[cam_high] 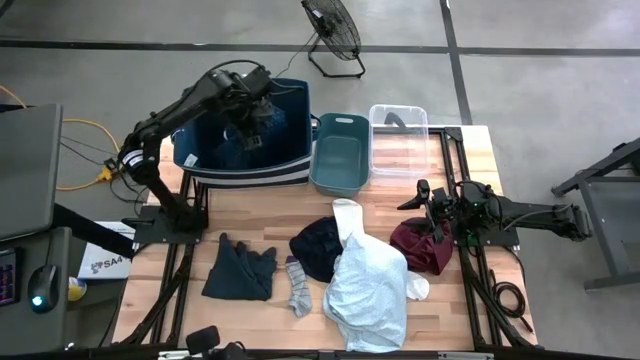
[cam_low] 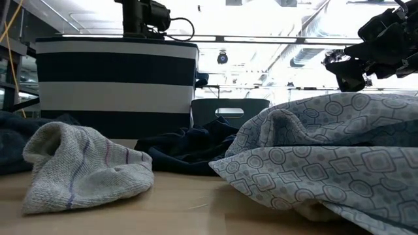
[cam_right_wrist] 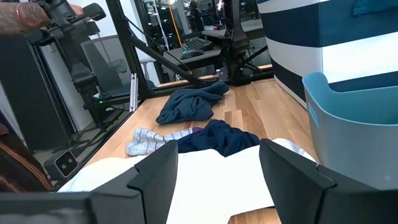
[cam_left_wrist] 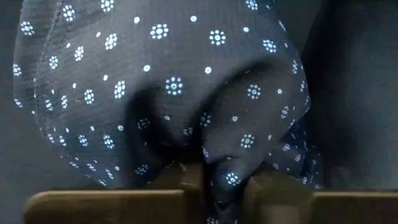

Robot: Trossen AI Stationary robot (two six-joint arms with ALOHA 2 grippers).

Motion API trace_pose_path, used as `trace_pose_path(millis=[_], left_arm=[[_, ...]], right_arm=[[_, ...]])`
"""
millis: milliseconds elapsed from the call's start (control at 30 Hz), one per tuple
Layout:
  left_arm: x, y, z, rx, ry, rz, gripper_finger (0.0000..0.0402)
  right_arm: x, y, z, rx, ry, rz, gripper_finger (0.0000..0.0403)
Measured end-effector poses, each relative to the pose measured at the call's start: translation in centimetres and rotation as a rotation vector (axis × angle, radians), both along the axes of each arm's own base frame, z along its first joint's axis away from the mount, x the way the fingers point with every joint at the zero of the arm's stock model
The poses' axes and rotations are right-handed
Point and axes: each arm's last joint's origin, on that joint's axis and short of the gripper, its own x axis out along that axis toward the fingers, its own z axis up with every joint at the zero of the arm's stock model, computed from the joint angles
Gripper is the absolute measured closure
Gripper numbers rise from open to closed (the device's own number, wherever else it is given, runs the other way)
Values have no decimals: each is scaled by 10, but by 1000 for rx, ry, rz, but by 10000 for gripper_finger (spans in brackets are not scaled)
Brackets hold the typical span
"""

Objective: Pick & Place Cloths
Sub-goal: Put the blue shirt into the dark blue bin, then put the black underwear into the transparent bin

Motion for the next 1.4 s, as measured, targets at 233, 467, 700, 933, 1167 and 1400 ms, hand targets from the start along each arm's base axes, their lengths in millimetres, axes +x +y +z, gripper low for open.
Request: trace_pose_path(millis=[233,467,700,933,1167,1400], left_arm=[[-1,-1,0,-8,-2,33,200],[-7,-9,9,-45,-67,69,159],[-30,-34,43,-29,-271,39,201],[-62,-78,79,16,-472,1,277],[-75,-124,96,-1,-591,-84,355],[-76,-162,98,-50,-592,-154,395]], right_arm=[[0,0,0,0,0,0,186],[0,0,0,0,0,0,186],[0,0,0,0,0,0,186],[0,0,0,0,0,0,186],[0,0,0,0,0,0,186],[0,0,0,0,0,0,186]])
